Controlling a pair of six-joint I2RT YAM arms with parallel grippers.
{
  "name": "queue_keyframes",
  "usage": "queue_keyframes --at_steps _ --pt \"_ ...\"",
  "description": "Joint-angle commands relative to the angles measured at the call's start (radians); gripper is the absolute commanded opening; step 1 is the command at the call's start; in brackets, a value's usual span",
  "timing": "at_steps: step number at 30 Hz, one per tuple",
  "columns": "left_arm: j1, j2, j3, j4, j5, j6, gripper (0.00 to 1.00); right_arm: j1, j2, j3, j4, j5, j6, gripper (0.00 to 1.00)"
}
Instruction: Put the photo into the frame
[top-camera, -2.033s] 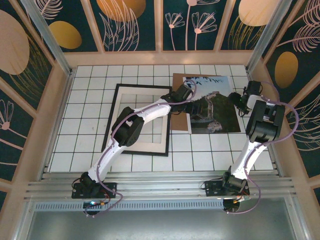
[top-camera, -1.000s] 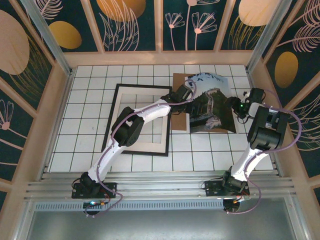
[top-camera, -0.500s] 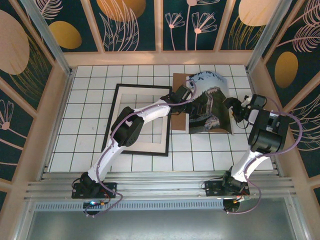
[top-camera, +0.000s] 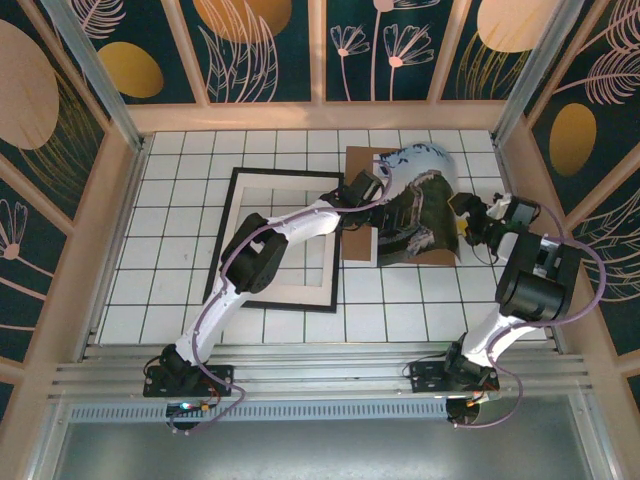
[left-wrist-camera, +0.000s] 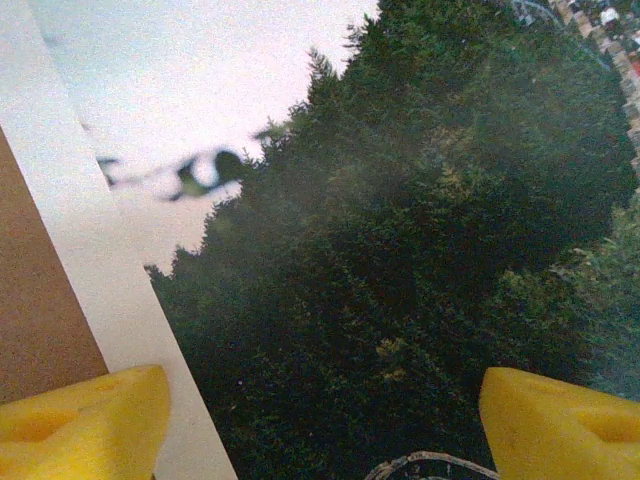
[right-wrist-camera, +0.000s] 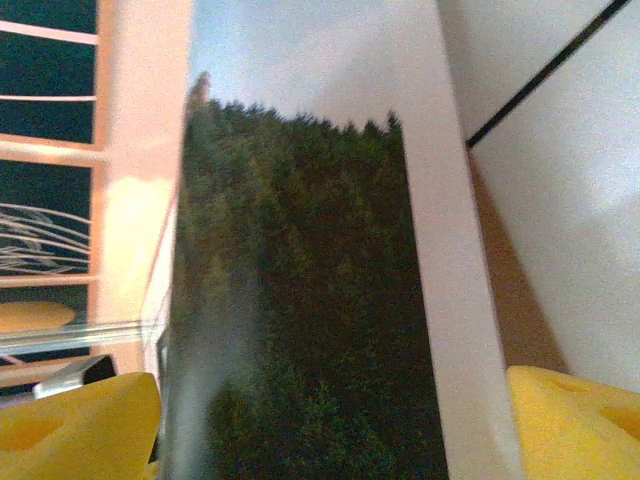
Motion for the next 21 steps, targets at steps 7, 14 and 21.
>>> queue_keyframes --at_steps 7,14,21 --pt "0.001 -0.031 -0.039 -0.03 0.015 -0.028 0.81 -0.01 -0.108 -0.073 0.2 -0.07 0.198 0.89" --pt "0.002 -0.034 -0.042 -0.025 0.019 -0.028 0.81 -0.009 -0.126 -0.038 0.092 -0.039 0.12 0.68" --pt "0.001 -0.053 -0.074 -0.006 0.013 -0.021 0.81 -0.027 -0.146 -0.022 -0.035 -0.052 0.008 0.57"
